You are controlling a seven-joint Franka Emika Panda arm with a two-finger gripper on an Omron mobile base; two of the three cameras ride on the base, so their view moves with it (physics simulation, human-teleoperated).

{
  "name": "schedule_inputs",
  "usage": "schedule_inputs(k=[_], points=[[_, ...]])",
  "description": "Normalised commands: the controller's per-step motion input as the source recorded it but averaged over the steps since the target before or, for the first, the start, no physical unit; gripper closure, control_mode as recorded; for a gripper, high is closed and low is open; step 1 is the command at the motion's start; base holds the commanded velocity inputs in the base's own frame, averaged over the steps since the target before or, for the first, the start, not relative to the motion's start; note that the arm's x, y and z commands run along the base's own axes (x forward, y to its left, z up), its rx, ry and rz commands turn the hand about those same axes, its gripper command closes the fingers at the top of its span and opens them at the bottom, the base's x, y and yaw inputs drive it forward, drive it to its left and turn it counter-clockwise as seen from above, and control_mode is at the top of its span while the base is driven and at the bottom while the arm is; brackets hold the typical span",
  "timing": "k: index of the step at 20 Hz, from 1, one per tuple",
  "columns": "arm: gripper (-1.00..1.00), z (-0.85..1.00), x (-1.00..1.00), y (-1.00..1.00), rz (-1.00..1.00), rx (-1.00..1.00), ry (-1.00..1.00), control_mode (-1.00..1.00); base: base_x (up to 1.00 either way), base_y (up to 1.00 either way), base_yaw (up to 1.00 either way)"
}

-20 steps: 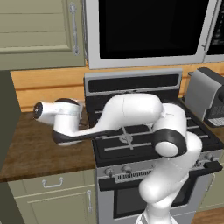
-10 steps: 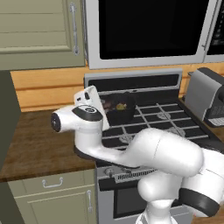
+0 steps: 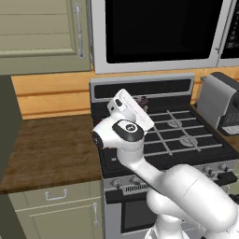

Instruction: Put the onion and sweet potato in the pot. Retrieve the spatula and lightly stir the vegetables in the pot.

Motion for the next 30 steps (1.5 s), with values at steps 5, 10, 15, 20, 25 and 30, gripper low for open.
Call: schedule_inputs(k=[5, 10, 15, 20, 25, 30], points=[[1.0, 0.21, 0.62, -0.51, -0.24, 0.0, 0.14, -1.0, 0.0, 0.0, 0.0], [1.0, -0.11, 0.82, -0.16, -0.15, 0.0, 0.05, -1.0, 0.0, 0.0, 0.0], [1.0, -0.07, 0.46, -0.02, -0.06, 0.0, -0.01, -1.0, 0.0, 0.0, 0.0], [1.0, 0.03, 0.3, -0.06, -0.03, 0.0, -0.1, -1.0, 0.0, 0.0, 0.0], [1.0, -0.08, 0.6, -0.24, -0.03, 0.0, -0.05, -1.0, 0.0, 0.0, 0.0], [1.0, -0.41, 0.62, -0.01, 0.0, 0.0, 0.0, -1.0, 0.0, 0.0, 0.0]])
